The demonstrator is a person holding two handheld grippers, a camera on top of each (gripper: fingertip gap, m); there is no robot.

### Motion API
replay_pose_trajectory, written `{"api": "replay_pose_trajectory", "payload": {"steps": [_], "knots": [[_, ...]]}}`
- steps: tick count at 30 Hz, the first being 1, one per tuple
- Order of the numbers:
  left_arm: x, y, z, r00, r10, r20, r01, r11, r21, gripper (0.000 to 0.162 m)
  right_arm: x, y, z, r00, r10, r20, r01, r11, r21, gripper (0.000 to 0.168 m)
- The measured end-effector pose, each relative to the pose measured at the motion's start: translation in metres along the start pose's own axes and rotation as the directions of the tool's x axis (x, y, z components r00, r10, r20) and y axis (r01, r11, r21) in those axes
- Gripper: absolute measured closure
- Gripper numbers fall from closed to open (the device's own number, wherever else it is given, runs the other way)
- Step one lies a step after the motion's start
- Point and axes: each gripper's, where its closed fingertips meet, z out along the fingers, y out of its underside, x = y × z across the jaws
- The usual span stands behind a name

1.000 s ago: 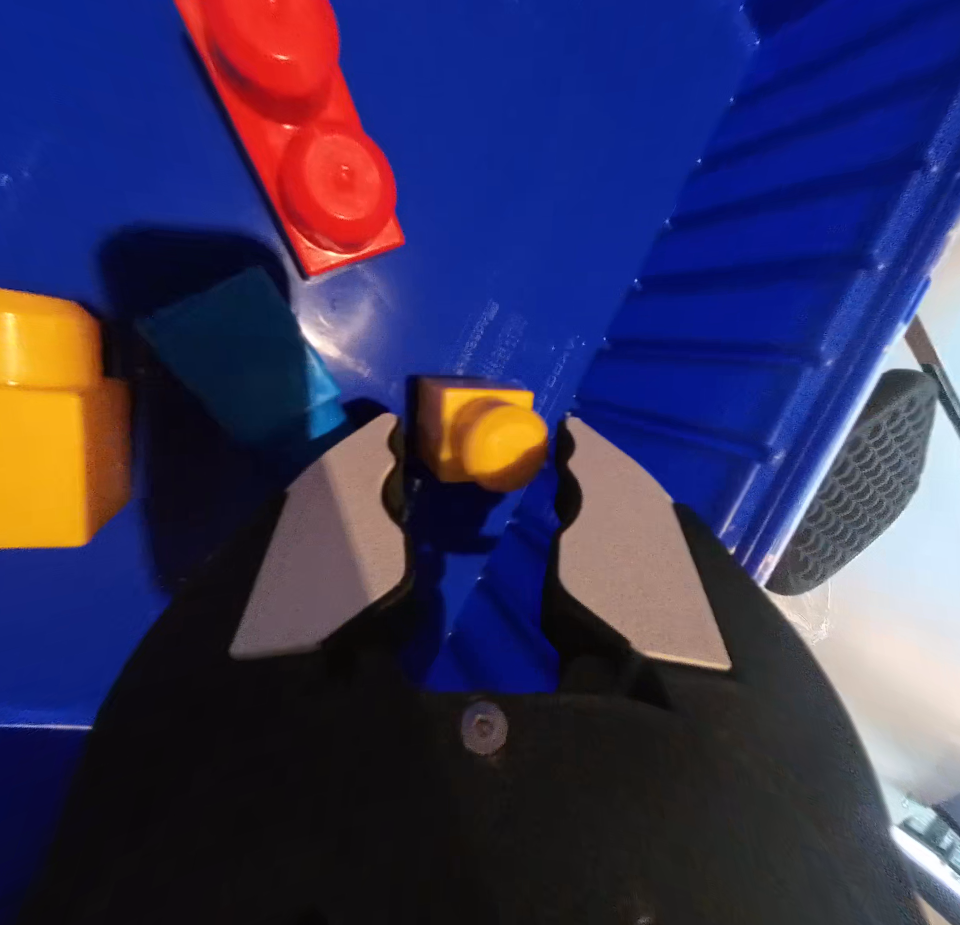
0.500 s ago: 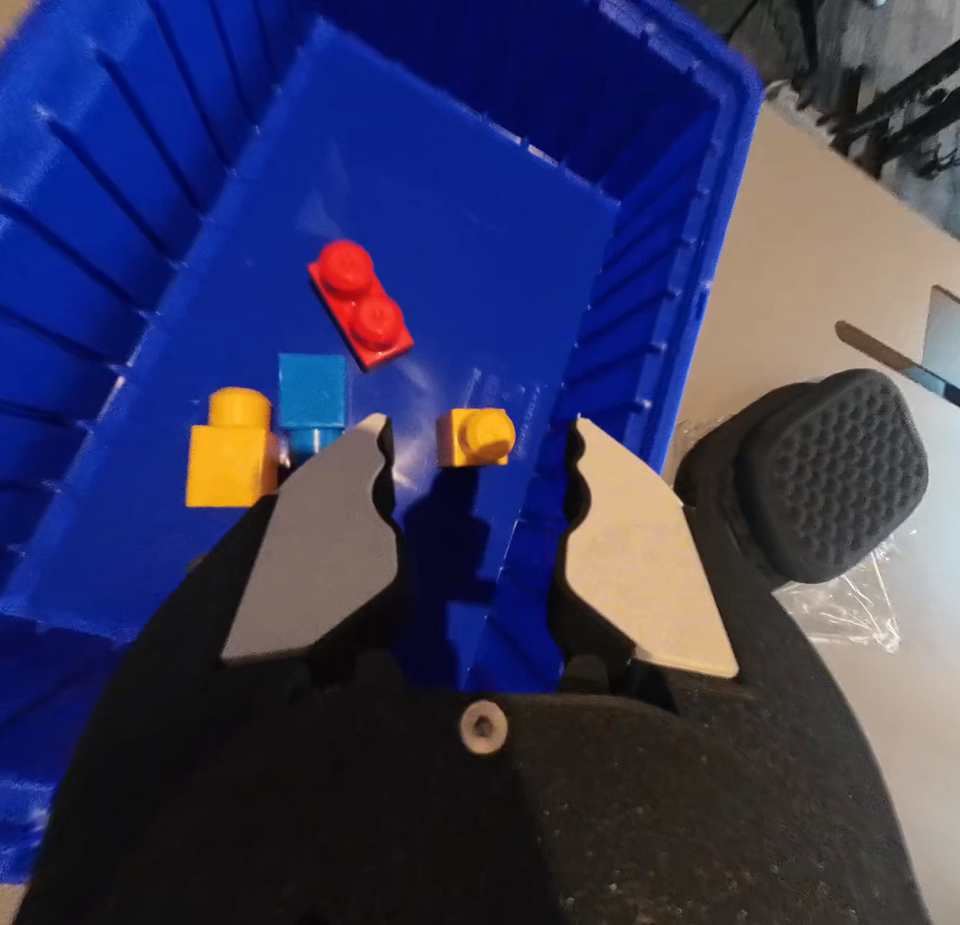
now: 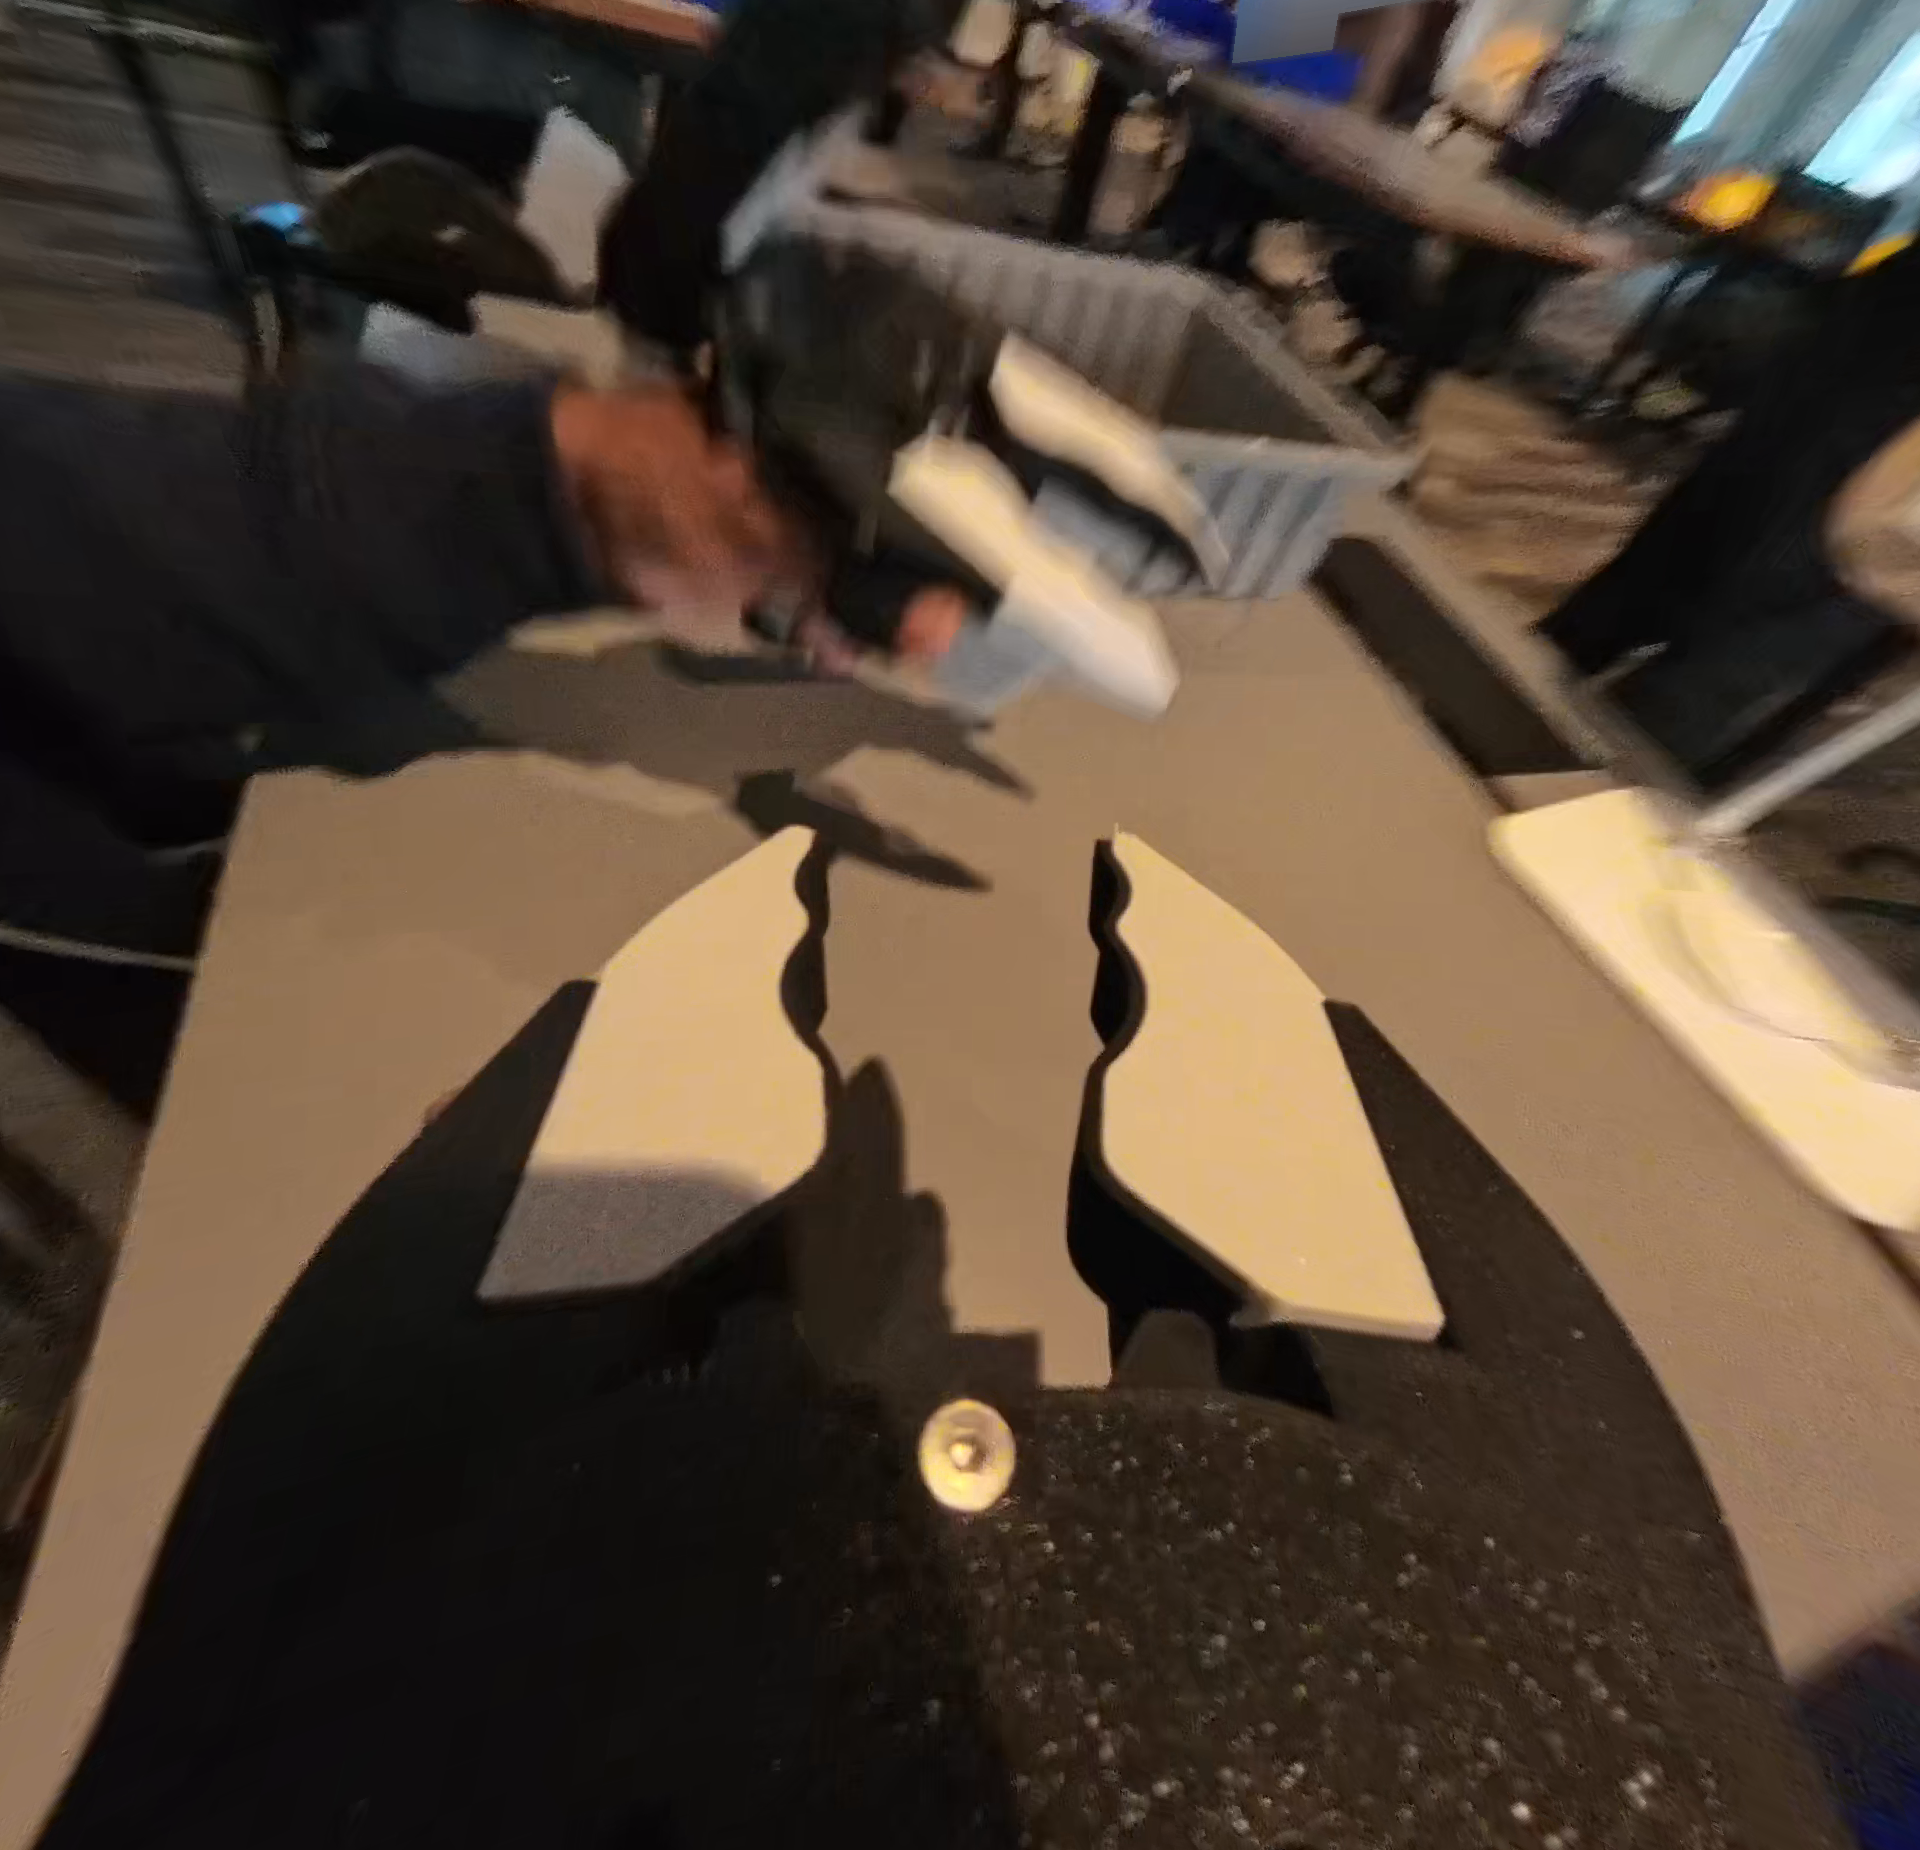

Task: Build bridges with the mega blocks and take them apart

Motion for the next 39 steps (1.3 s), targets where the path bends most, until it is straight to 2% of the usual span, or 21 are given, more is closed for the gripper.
{"api": "replay_pose_trajectory", "payload": {"steps": [3,5,7,9,12,15,18,20,23,26,29,32,33,36,39], "knots": [[-0.042,-0.017,-0.066,0.991,0.086,0.1,-0.079,0.994,-0.071,0.109,-0.028,0.036,0.037,0.989,0.09,0.121,-0.086,0.995,-0.042,0.118],[-0.087,-0.022,-0.107,0.966,0.182,0.184,-0.147,0.971,-0.189,0.111,-0.039,0.051,0.052,0.971,0.161,0.177,-0.155,0.987,-0.045,0.119],[-0.133,-0.011,-0.135,0.952,0.247,0.183,-0.17,0.919,-0.356,0.111,-0.047,0.061,0.061,0.954,0.204,0.221,-0.195,0.979,-0.066,0.119],[-0.167,0.018,-0.149,0.971,0.226,0.08,-0.152,0.838,-0.525,0.106,-0.054,0.066,0.063,0.949,0.195,0.249,-0.178,0.98,-0.087,0.119],[-0.201,0.079,-0.153,0.993,0.085,-0.082,-0.118,0.663,-0.74,0.101,-0.057,0.075,0.064,0.954,0.169,0.247,-0.146,0.983,-0.107,0.121],[-0.215,0.133,-0.141,0.993,-0.08,-0.086,-0.032,0.519,-0.854,0.095,-0.058,0.076,0.064,0.955,0.164,0.245,-0.142,0.984,-0.107,0.122],[-0.212,0.163,-0.124,0.987,-0.159,-0.033,0.042,0.447,-0.894,0.081,-0.057,0.079,0.064,0.958,0.161,0.236,-0.137,0.984,-0.115,0.123],[-0.21,0.17,-0.115,0.985,-0.172,-0.014,0.065,0.444,-0.894,0.076,-0.057,0.078,0.064,0.959,0.156,0.235,-0.134,0.985,-0.11,0.124],[-0.204,0.174,-0.107,0.973,-0.232,0.014,0.116,0.432,-0.894,0.076,-0.058,0.08,0.065,0.958,0.154,0.24,-0.129,0.985,-0.118,0.125],[-0.209,0.176,-0.112,0.974,-0.226,0.032,0.124,0.409,-0.904,0.069,-0.059,0.08,0.065,0.956,0.155,0.249,-0.127,0.984,-0.123,0.125],[-0.222,0.181,-0.128,0.986,-0.167,0.013,0.069,0.334,-0.94,0.06,-0.06,0.081,0.065,0.956,0.15,0.252,-0.122,0.985,-0.124,0.126],[-0.248,0.179,-0.143,0.997,-0.075,0.018,0.037,0.271,-0.962,0.066,-0.061,0.081,0.065,0.958,0.139,0.251,-0.11,0.986,-0.127,0.125],[-0.249,0.176,-0.145,0.996,-0.084,0.015,0.037,0.273,-0.961,0.065,-0.061,0.082,0.065,0.959,0.134,0.249,-0.104,0.986,-0.128,0.126],[-0.237,0.164,-0.135,0.988,-0.146,-0.039,0.015,0.351,-0.936,0.065,-0.062,0.082,0.065,0.961,0.122,0.249,-0.092,0.987,-0.129,0.126],[-0.231,0.171,-0.131,0.987,-0.113,-0.115,-0.07,0.338,-0.938,0.06,-0.063,0.083,0.065,0.96,0.121,0.254,-0.089,0.987,-0.133,0.126]]}}
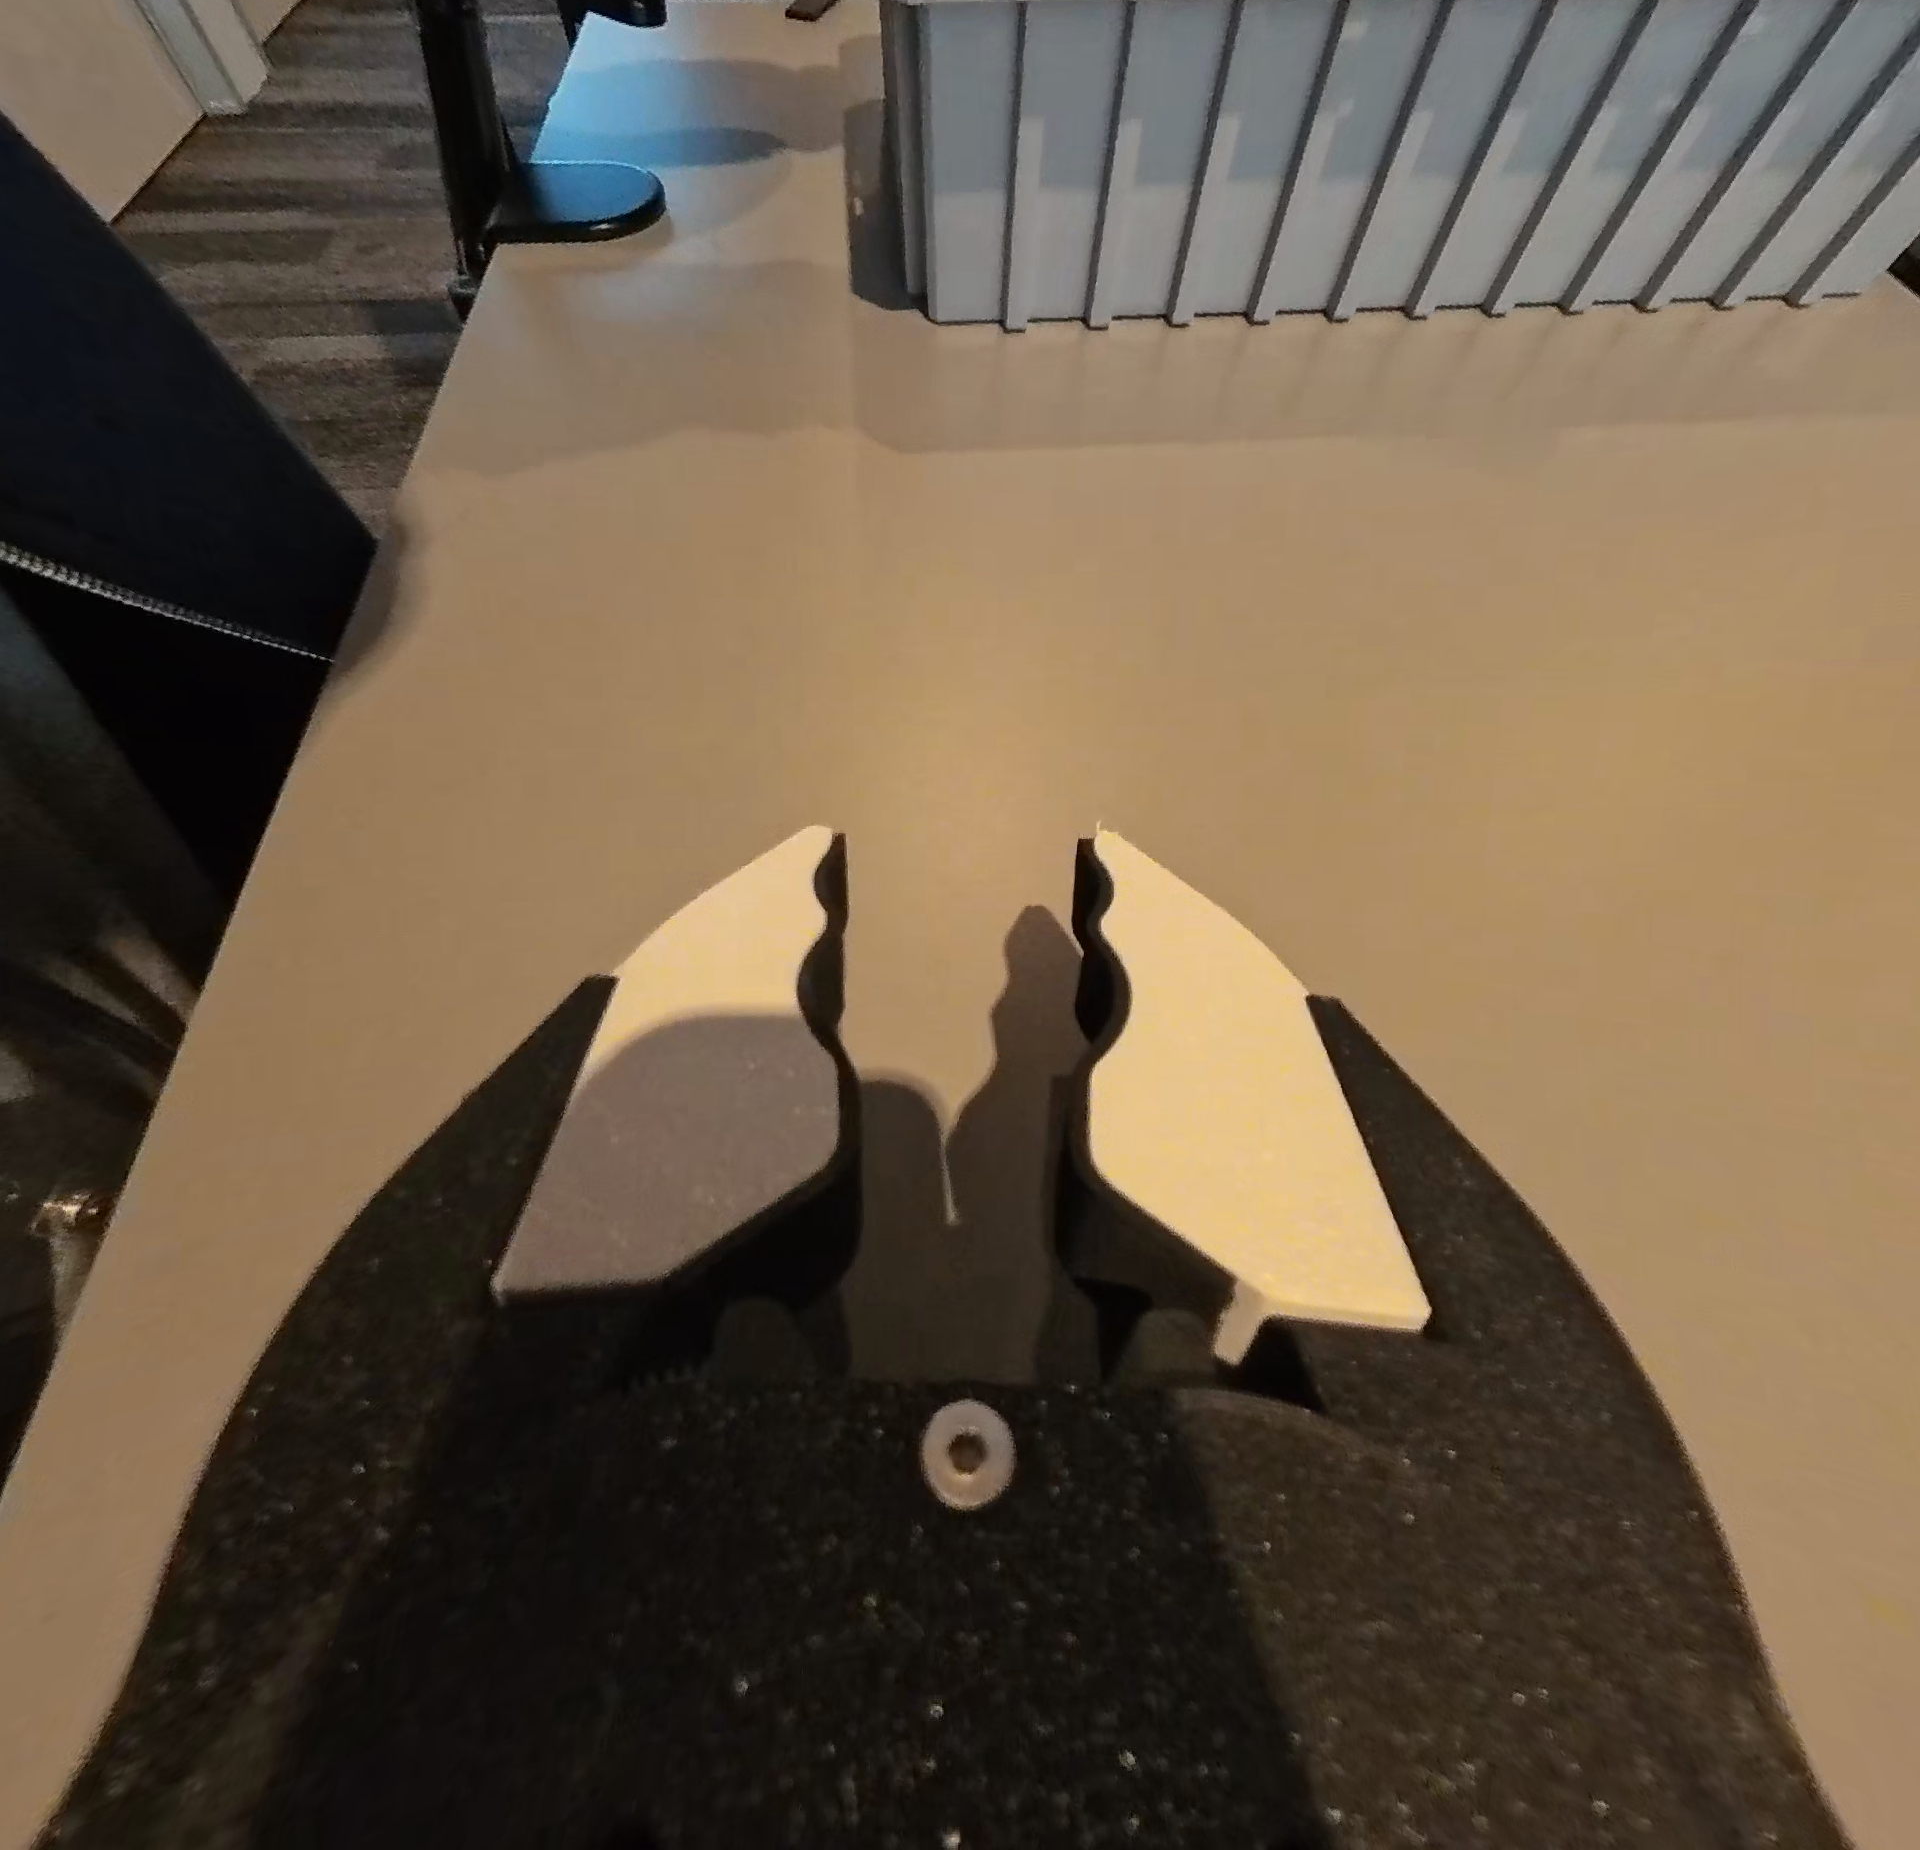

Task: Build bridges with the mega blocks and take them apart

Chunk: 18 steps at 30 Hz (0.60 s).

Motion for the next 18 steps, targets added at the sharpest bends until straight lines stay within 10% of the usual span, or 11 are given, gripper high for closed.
{"api": "replay_pose_trajectory", "payload": {"steps": [12,18], "knots": [[-0.005,0.006,0.036,0.997,0.073,0.04,-0.07,0.995,-0.068,0.069,0.0,-0.001,-0.002,1.0,0.002,0.001,-0.002,1.0,0.011,0.129],[-0.02,-0.001,-0.016,0.969,0.014,0.247,-0.038,0.995,0.093,0.073,0.003,-0.006,-0.007,0.999,0.034,0.002,-0.034,0.998,0.056,0.129]]}}
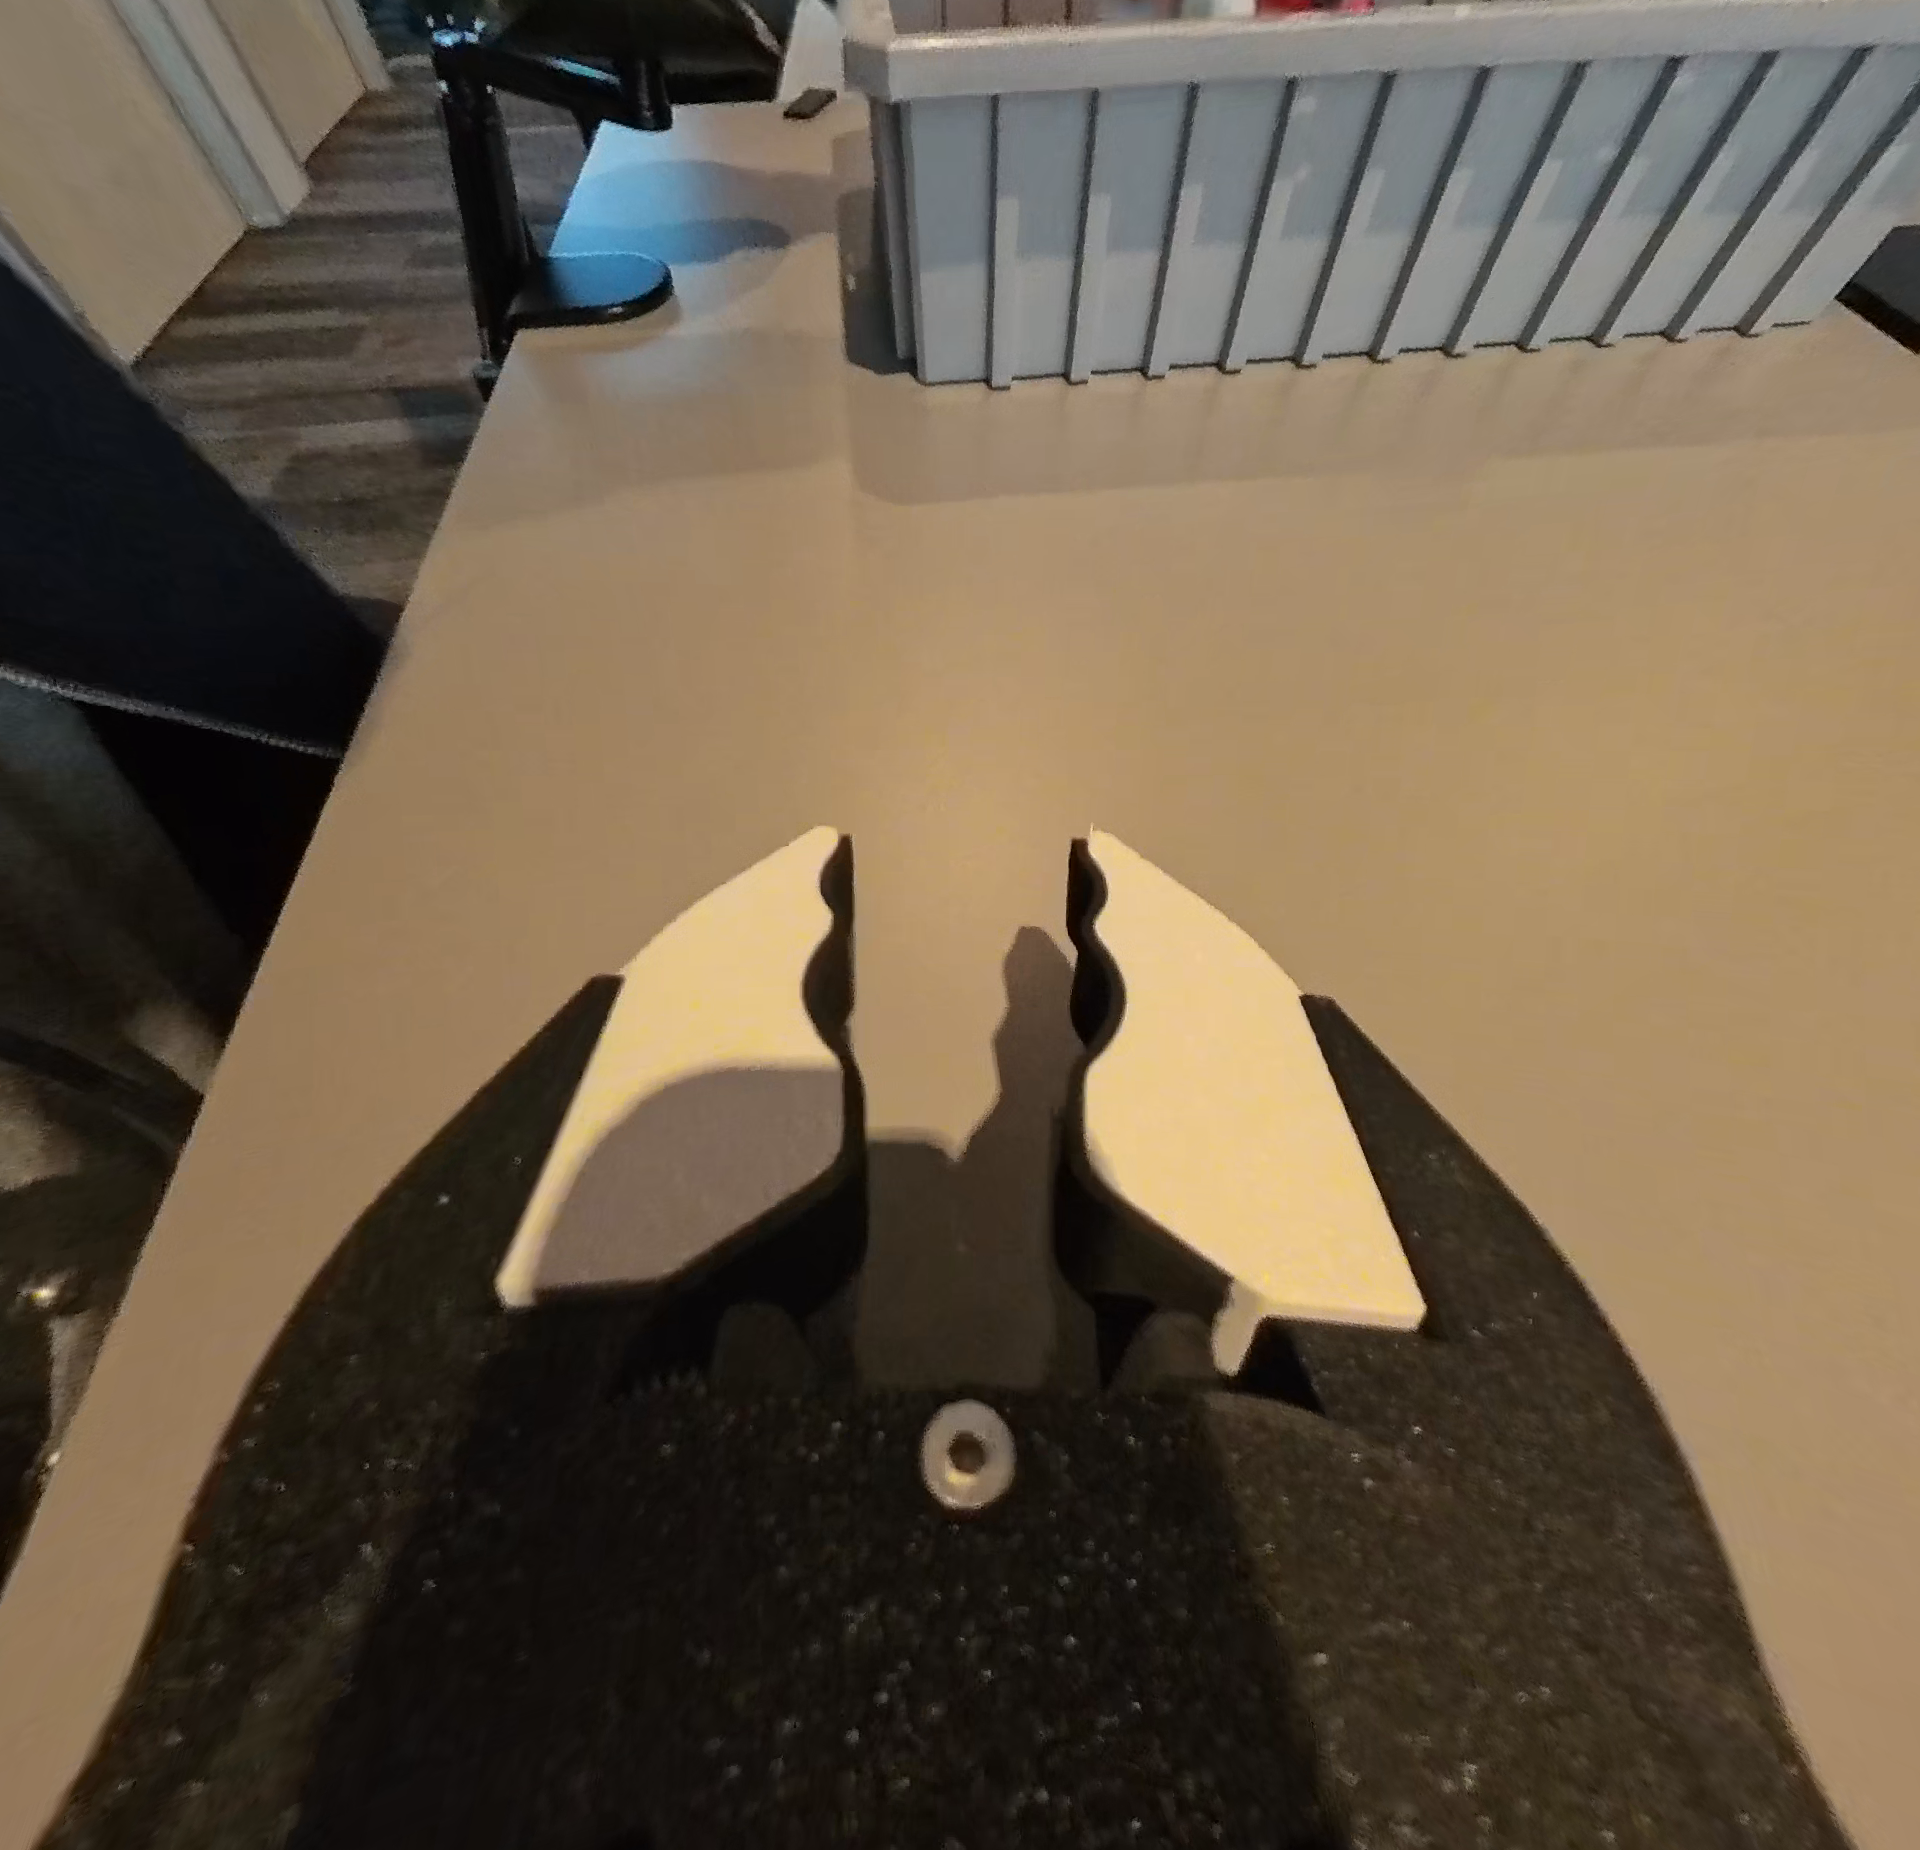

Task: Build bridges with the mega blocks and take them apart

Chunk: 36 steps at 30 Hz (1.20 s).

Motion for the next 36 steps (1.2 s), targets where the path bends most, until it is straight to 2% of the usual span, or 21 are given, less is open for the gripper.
{"api": "replay_pose_trajectory", "payload": {"steps": [3,5,7,9,13,16,18,21,25,28,33,36], "knots": [[-0.003,-0.03,-0.065,0.978,0.025,0.207,-0.064,0.981,0.186,0.073,0.005,-0.003,-0.003,0.998,0.055,-0.001,-0.055,0.998,0.029,0.128],[0.017,-0.063,-0.113,0.946,0.033,0.323,-0.149,0.928,0.341,0.074,0.009,-0.005,-0.005,0.995,0.096,0.005,-0.096,0.994,0.041,0.127],[0.056,-0.104,-0.155,0.885,0.091,0.457,-0.325,0.824,0.465,0.074,0.015,-0.011,-0.008,0.988,0.155,0.012,-0.155,0.986,0.064,0.125],[0.102,-0.144,-0.184,0.793,0.104,0.6,-0.488,0.699,0.524,0.074,0.029,-0.026,-0.017,0.97,0.244,0.007,-0.243,0.962,0.124,0.119],[0.188,-0.215,-0.194,0.639,0.006,0.769,-0.701,0.417,0.579,0.074,0.064,-0.075,-0.059,0.898,0.431,0.084,-0.435,0.845,0.312,0.1],[0.222,-0.249,-0.163,0.593,-0.034,0.805,-0.755,0.323,0.57,0.074,0.091,-0.095,-0.09,0.885,0.462,0.048,-0.442,0.804,0.398,0.094],[0.241,-0.26,-0.142,0.586,-0.013,0.81,-0.78,0.262,0.569,0.074,0.103,-0.096,-0.098,0.888,0.46,0.001,-0.422,0.812,0.402,0.093],[0.264,-0.266,-0.123,0.602,0.034,0.798,-0.788,0.181,0.588,0.074,0.115,-0.082,-0.087,0.89,0.451,-0.067,-0.406,0.851,0.332,0.09],[0.278,-0.268,-0.104,0.583,0.11,0.805,-0.81,0.162,0.564,0.074,0.113,-0.06,-0.057,0.906,0.414,-0.091,-0.385,0.893,0.231,0.091],[0.29,-0.268,-0.092,0.652,0.173,0.739,-0.758,0.131,0.638,0.075,0.115,-0.05,-0.049,0.917,0.381,-0.117,-0.35,0.911,0.219,0.132],[0.294,-0.262,-0.086,0.806,0.271,0.526,-0.568,0.102,0.817,0.074,0.119,-0.042,-0.046,0.906,0.416,-0.081,-0.383,0.885,0.266,0.132],[0.284,-0.251,-0.094,0.902,0.319,0.29,-0.334,0.092,0.938,0.073,0.122,-0.049,-0.052,0.923,0.374,-0.088,-0.325,0.882,0.34,0.132]]}}
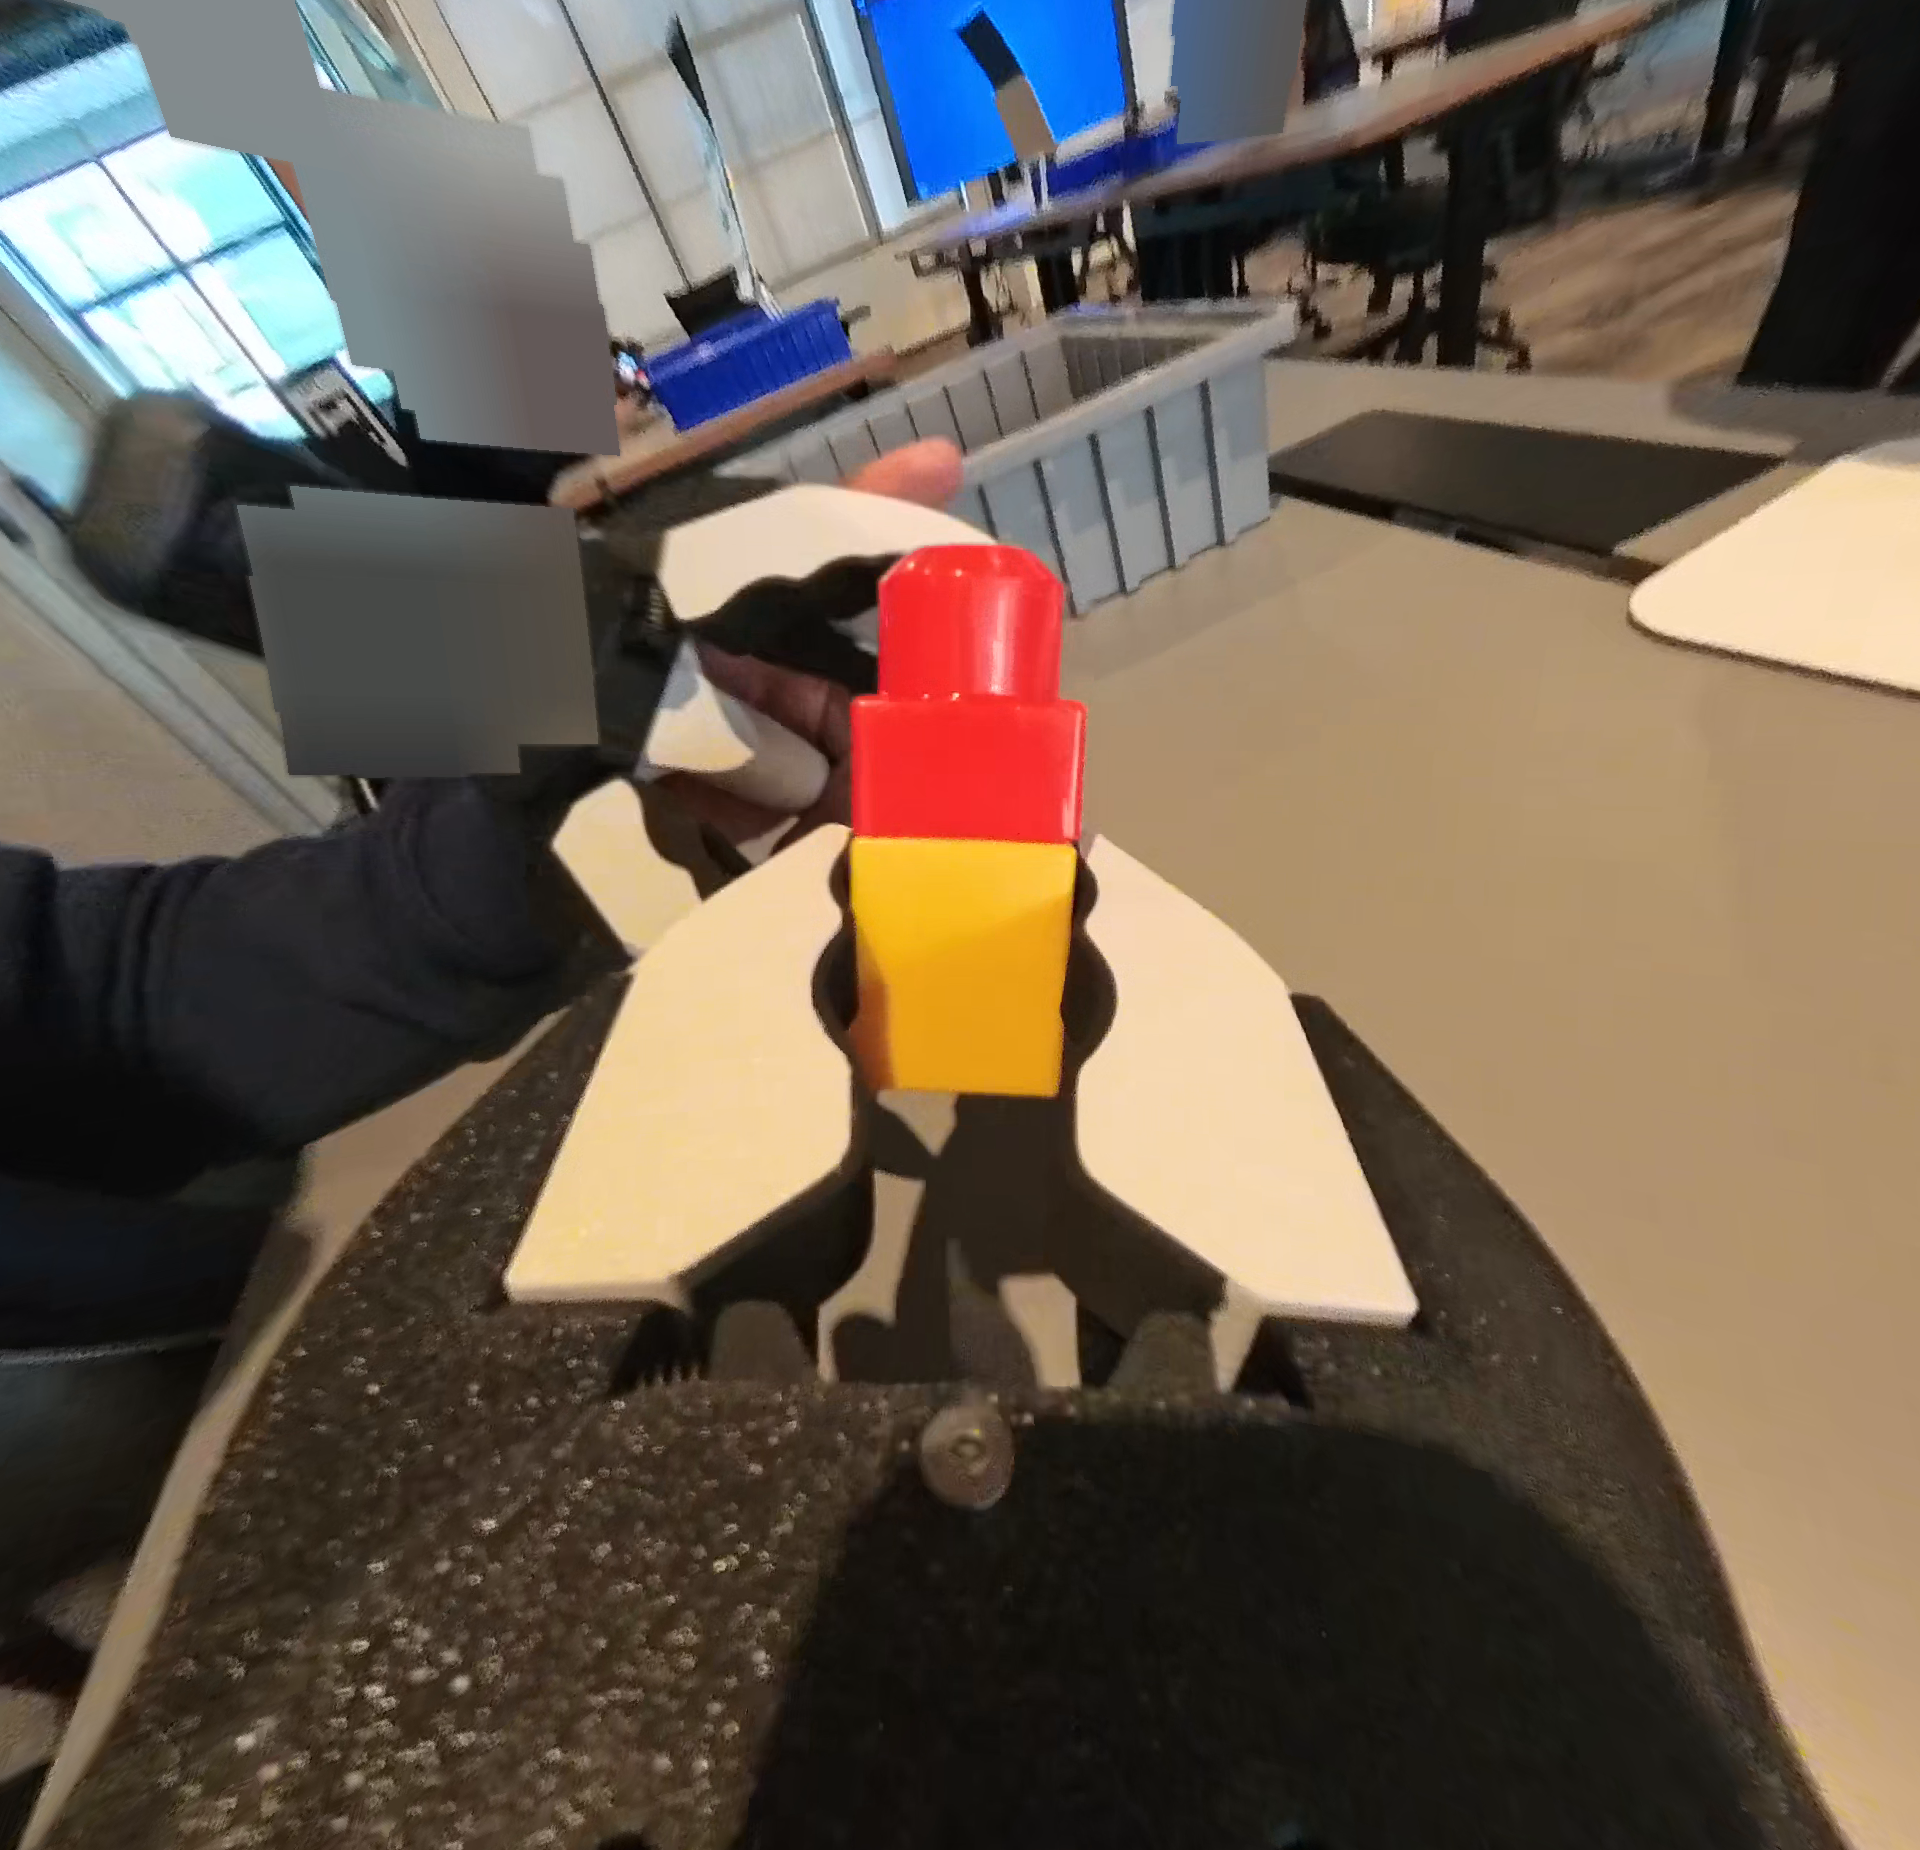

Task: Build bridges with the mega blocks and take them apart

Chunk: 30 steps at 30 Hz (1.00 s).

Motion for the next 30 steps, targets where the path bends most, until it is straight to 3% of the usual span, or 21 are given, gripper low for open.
{"api": "replay_pose_trajectory", "payload": {"steps": [3,5,7,11,16,22,25,30], "knots": [[-0.01,-0.001,-0.014,0.939,-0.331,-0.097,0.338,0.938,0.071,0.078,-0.008,-0.016,-0.009,0.998,-0.021,0.057,0.015,0.994,0.109,0.132],[-0.003,-0.013,-0.017,0.798,-0.543,-0.263,0.582,0.807,0.1,0.083,-0.019,-0.021,-0.013,0.991,-0.059,0.124,0.038,0.986,0.161,0.132],[0.005,-0.024,-0.016,0.701,-0.607,-0.374,0.686,0.717,0.122,0.086,-0.026,-0.019,-0.014,0.981,-0.103,0.162,0.074,0.981,0.178,0.132],[0.029,-0.026,-0.01,0.668,-0.585,-0.46,0.691,0.717,0.09,0.105,-0.03,-0.011,-0.016,0.97,-0.124,0.207,0.087,0.98,0.179,0.132],[0.032,-0.025,-0.005,0.681,-0.584,-0.442,0.685,0.721,0.102,0.123,-0.034,-0.009,-0.018,0.963,-0.108,0.248,0.061,0.98,0.189,0.132],[0.041,-0.022,0.0,0.682,-0.578,-0.448,0.67,0.739,0.067,0.123,-0.036,0.001,-0.012,0.956,-0.095,0.278,0.051,0.986,0.16,0.132],[0.036,-0.016,0.003,0.683,-0.599,-0.418,0.675,0.736,0.047,0.125,-0.027,0.001,-0.011,0.973,-0.107,0.206,0.075,0.985,0.157,0.131],[0.017,-0.011,0.002,0.65,-0.673,-0.353,0.739,0.668,0.087,0.125,-0.013,0.001,-0.013,0.985,-0.064,0.159,0.041,0.989,0.14,0.121]]}}
